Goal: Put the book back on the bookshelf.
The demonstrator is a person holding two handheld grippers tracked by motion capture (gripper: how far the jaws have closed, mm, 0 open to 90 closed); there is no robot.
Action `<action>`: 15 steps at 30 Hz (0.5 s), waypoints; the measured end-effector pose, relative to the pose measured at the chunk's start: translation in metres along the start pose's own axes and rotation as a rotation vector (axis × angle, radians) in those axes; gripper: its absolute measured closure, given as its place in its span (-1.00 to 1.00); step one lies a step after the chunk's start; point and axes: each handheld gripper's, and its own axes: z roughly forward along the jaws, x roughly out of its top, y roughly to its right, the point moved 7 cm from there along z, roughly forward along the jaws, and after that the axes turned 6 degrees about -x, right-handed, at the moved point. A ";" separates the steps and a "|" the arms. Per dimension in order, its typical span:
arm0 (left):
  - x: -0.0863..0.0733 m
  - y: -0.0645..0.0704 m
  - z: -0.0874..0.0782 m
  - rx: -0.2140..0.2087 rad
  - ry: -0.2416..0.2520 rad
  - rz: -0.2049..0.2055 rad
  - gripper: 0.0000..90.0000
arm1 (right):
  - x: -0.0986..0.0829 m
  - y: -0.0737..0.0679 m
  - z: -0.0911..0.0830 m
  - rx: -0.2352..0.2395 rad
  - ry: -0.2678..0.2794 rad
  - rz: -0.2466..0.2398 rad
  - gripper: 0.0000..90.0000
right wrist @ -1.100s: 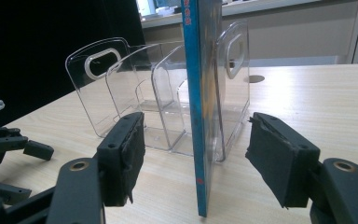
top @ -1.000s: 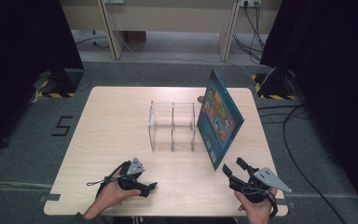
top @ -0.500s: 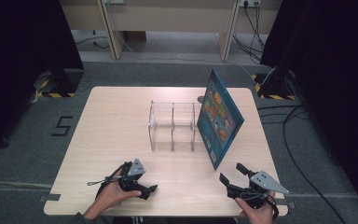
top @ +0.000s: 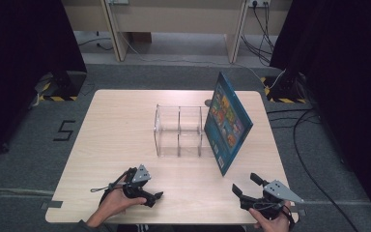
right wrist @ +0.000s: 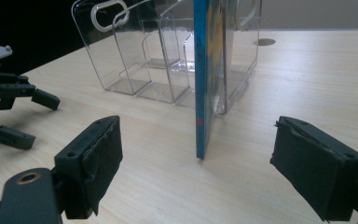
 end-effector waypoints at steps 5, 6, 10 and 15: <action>0.000 0.000 0.000 -0.003 -0.003 0.003 -1.00 | -0.004 0.003 -0.004 -0.006 -0.019 -0.005 -0.64; 0.000 0.000 0.000 -0.003 -0.003 0.003 -1.00 | -0.004 0.003 -0.004 -0.007 -0.020 -0.006 -0.64; 0.000 0.001 0.000 -0.003 -0.002 0.003 -1.00 | -0.007 0.004 -0.007 -0.007 -0.033 -0.015 -0.65; -0.001 0.001 0.000 -0.006 -0.001 0.006 -1.00 | -0.013 0.006 -0.010 -0.017 -0.072 -0.054 -0.65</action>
